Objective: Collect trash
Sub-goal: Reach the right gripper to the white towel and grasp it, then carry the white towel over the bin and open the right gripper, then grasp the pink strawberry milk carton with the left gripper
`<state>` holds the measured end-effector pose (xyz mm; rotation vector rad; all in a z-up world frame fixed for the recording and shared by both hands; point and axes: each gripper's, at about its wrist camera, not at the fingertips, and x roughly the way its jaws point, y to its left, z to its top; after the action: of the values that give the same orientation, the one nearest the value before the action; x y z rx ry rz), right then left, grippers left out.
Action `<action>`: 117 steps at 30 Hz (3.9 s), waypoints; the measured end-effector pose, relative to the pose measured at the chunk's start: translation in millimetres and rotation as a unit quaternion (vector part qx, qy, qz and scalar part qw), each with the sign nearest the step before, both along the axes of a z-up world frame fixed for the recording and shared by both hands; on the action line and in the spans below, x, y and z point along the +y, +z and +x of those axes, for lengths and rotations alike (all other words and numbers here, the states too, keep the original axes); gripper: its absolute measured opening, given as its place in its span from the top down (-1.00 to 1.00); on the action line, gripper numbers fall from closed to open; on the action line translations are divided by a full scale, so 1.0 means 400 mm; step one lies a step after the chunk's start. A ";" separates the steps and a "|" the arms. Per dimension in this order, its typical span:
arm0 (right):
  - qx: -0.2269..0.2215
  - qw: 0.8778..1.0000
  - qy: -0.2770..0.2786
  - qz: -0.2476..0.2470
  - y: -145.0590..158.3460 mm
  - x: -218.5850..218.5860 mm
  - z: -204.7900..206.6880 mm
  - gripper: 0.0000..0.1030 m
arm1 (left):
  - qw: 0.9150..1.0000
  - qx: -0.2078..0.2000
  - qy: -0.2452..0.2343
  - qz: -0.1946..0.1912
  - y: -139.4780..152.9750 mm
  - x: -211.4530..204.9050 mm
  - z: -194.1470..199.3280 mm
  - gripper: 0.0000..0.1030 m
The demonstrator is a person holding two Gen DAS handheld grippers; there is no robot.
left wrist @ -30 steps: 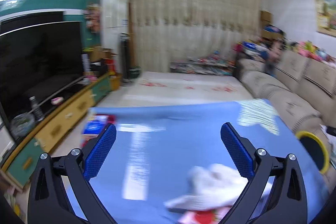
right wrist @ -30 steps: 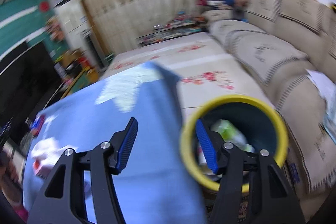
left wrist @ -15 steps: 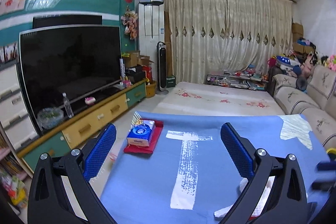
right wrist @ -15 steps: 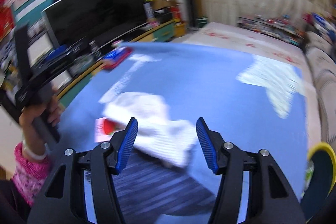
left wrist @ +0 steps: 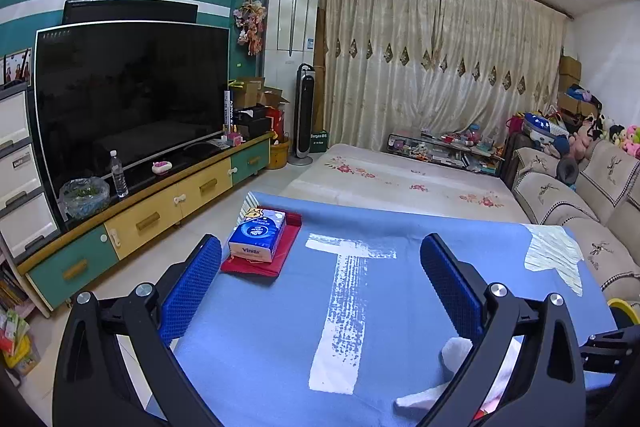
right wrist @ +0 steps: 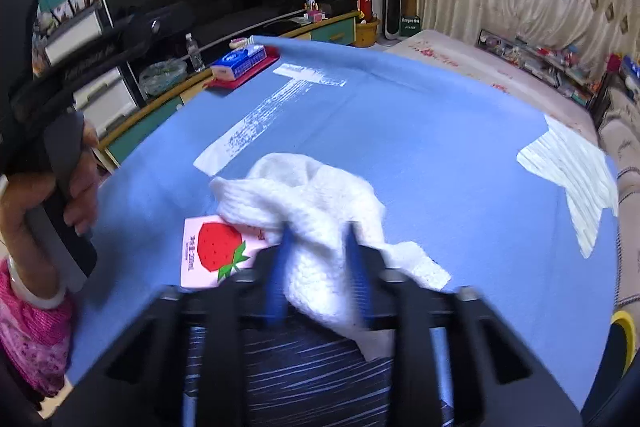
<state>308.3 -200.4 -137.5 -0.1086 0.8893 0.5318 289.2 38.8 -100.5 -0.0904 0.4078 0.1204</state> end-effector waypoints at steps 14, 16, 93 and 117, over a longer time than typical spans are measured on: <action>-0.074 0.984 -0.134 0.085 0.165 -0.292 -0.030 0.90 | 1.000 0.002 -0.006 0.004 -0.005 -0.018 0.001 -0.90; -0.085 0.981 -0.149 0.090 0.187 -0.334 -0.052 0.90 | 1.000 0.002 -0.006 0.003 -0.006 -0.019 0.000 -0.90; -0.013 0.890 -0.454 0.030 -0.085 -0.915 -0.256 0.05 | 0.872 0.215 -0.429 0.102 -0.195 -0.373 -0.006 -0.74; -0.017 0.889 -0.453 0.065 -0.081 -0.936 -0.320 0.05 | 0.882 0.230 -0.402 0.085 -0.132 -0.472 -0.070 0.01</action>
<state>180.5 -574.8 -169.7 0.4109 0.7673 -0.2921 261.1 -150.0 -153.2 0.2932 0.8794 -0.6599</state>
